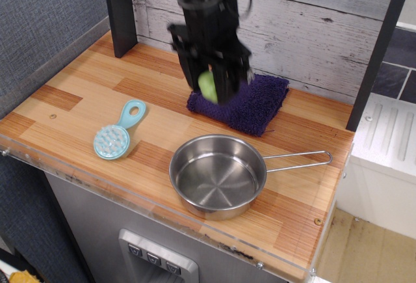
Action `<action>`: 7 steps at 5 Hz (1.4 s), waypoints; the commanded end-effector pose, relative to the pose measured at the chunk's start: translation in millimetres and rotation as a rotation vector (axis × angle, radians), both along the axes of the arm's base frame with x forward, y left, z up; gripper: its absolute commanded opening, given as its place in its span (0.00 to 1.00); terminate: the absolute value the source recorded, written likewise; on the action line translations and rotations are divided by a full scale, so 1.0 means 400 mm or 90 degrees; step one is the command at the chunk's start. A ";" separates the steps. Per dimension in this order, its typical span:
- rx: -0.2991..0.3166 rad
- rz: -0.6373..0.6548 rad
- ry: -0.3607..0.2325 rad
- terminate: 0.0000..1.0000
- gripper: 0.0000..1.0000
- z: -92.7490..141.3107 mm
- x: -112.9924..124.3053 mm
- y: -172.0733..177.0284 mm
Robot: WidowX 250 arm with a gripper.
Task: Pick the green vegetable and place it into the stainless steel pan
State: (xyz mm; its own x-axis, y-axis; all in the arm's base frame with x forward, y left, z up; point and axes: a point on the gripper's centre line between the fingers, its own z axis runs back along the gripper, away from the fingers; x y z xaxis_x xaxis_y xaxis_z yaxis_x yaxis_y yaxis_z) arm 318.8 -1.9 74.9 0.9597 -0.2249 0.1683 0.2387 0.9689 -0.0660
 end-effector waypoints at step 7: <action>0.070 0.041 -0.079 0.00 1.00 0.121 -0.029 0.111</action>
